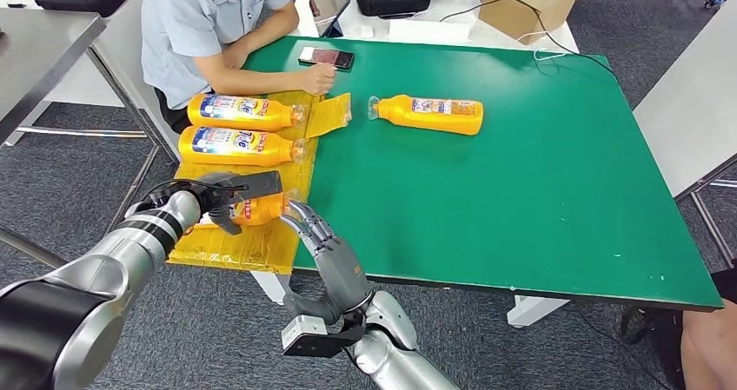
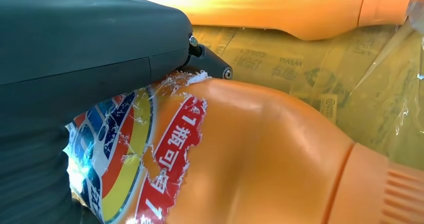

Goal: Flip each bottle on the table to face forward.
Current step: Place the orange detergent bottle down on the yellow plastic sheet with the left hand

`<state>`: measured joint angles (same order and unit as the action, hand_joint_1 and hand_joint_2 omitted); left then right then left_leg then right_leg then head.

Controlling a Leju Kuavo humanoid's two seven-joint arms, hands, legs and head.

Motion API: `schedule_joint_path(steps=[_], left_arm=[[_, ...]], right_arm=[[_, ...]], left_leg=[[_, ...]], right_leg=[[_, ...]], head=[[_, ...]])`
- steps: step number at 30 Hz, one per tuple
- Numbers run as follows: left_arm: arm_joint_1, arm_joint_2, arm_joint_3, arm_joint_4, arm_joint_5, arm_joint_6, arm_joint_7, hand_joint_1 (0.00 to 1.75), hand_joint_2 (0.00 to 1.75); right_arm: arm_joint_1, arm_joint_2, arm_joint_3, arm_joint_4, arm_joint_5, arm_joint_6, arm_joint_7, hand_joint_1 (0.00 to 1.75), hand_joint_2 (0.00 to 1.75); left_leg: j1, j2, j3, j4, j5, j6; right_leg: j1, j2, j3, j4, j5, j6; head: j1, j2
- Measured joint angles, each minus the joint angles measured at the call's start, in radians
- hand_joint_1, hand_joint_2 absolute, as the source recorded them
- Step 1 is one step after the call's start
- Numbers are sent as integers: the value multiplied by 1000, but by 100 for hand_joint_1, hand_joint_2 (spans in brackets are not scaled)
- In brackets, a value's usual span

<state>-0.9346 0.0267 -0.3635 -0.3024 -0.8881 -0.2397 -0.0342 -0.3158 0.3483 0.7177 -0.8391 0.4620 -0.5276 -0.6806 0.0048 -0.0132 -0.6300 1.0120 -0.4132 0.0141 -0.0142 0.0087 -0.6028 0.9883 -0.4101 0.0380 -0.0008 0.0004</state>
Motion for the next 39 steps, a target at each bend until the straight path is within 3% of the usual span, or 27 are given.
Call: schedule_joint_path(steps=[1, 4, 5, 8, 15, 23, 30, 35, 39], left_arm=[[1, 0, 1, 0, 2, -1, -3, 132, 175], [4, 0, 13, 0, 29, -6, -40, 27, 175], [6, -1, 20, 0, 41, -8, -59, 3, 175], [17, -12, 33, 0, 53, -2, -94, 0, 175], [46, -35, 38, 0, 52, 1, -89, 0, 175], [56, -43, 110, 0, 151, -20, -98, 0, 175], [82, -53, 170, -6, 264, -30, -251, 0, 175], [106, -70, 314, -45, 536, -123, -352, 0, 175], [122, -72, 370, -87, 579, -134, -390, 0, 175]], right_arm=[[0, 0, 0, 1, 0, 0, 0, 0, 0], [-2, 0, 5, 3, -2, 0, 0, 0, 0], [-4, 0, 8, 4, -3, -1, 0, 0, 0], [-9, 0, 13, 9, -8, -3, 0, 0, 0], [-14, 0, 20, 23, -20, -3, 0, 0, 0], [-17, 0, 23, 50, -21, -3, 0, 0, 0], [-20, 0, 24, 77, -31, -9, 0, 0, 0], [-21, -2, 35, 84, -35, -25, 0, 0, 0], [-21, -7, 40, 85, -37, -37, 0, 0, 0]], left_leg=[[0, 0, 0, 0, 0, 0], [0, -1, 1, 0, 0, 0], [0, -1, 1, 0, 0, 0], [0, -2, 1, 0, 1, 0], [0, -2, 1, 0, 0, 0], [0, -2, 1, 0, 0, 0], [0, -2, 1, 0, 1, 0], [0, -2, 1, 0, 0, 0], [0, -2, 1, 0, 0, 0]], right_leg=[[0, 0, 0, 0, 0, 0], [0, -1, 1, 0, 0, 0], [0, -1, 1, 0, 0, 0], [0, -2, 2, 0, 0, 0], [0, -2, 2, 0, 0, 0], [0, -2, 2, 0, 0, 0], [0, -2, 2, 0, 0, 0], [0, -2, 1, 0, 0, 0], [0, -2, 1, 0, 0, 0]], head=[[0, 0], [0, 0], [0, 0], [0, 0], [0, 0], [0, 0], [0, 0], [0, 0], [0, 0]])
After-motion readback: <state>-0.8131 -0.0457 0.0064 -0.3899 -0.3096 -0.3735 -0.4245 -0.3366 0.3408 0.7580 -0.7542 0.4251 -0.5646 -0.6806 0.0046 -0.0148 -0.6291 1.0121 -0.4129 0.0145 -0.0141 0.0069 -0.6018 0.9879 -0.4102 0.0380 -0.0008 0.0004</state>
